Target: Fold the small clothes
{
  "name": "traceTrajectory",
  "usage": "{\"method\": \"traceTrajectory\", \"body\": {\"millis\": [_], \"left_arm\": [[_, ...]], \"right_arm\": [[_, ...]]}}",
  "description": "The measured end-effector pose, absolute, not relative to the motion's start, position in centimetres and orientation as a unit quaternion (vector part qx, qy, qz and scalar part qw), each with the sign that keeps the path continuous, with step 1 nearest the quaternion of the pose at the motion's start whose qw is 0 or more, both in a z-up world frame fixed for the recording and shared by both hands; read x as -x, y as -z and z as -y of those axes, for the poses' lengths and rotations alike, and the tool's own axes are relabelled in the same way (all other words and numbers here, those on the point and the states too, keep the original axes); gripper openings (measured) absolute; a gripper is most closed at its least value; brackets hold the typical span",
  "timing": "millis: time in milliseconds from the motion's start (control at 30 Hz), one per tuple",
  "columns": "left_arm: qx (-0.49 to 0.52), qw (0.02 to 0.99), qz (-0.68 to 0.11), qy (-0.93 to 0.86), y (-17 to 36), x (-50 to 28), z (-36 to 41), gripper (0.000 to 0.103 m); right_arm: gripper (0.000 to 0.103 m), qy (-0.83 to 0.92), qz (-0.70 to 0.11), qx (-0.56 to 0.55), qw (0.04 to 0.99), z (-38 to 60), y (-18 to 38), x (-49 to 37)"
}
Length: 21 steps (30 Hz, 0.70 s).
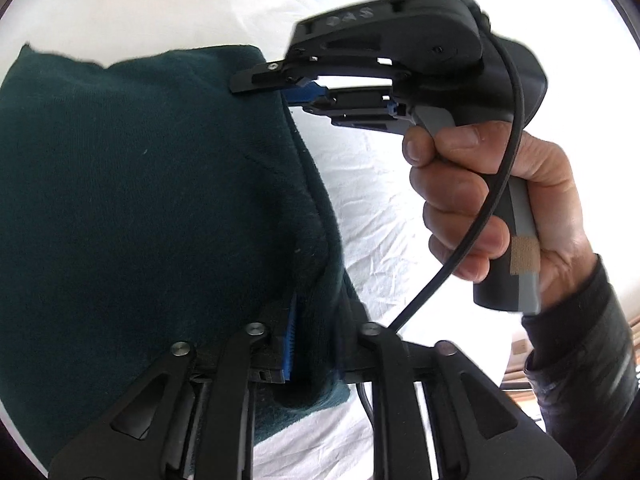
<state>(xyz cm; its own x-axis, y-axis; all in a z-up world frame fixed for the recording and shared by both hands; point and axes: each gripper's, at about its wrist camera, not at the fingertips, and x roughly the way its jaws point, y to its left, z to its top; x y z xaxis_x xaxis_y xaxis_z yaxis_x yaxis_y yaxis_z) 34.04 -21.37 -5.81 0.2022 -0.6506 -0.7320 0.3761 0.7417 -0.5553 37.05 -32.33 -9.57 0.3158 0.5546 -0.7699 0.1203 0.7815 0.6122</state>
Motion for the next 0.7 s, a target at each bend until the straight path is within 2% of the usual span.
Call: {"method": "traceTrajectory", "body": {"millis": [67,100,133,233,333,433,700], "left_arm": [[0.144,0.764,-0.53,0.34,5.3,-33.6,19.1,0.033],[0.148,0.769,-0.521,0.338,4.7,-33.3,17.8,0.06],[0.155,0.78,-0.504,0.338,3.8,-32.7,16.2,0.082],[0.15,0.801,-0.474,0.334,1.6,-31.8,12.2,0.085],[0.153,0.815,-0.454,0.326,0.3,-32.3,8.2,0.085],[0.151,0.824,-0.462,0.289,1.5,-34.5,4.7,0.085],[0.12,0.834,-0.477,0.248,4.1,-35.2,2.1,0.084]], "right_arm": [[0.02,-0.155,-0.559,-0.303,0.756,32.5,9.5,-36.4],[0.022,-0.158,-0.557,-0.308,0.755,32.6,9.5,-36.1],[0.026,-0.16,-0.557,-0.316,0.751,32.7,9.6,-35.8],[0.027,-0.171,-0.547,-0.328,0.751,32.9,9.1,-34.4],[0.036,-0.18,-0.536,-0.347,0.749,33.0,8.5,-32.4],[0.045,-0.191,-0.535,-0.35,0.745,32.6,8.2,-30.0],[0.046,-0.189,-0.559,-0.333,0.736,30.6,8.8,-23.6]]}}
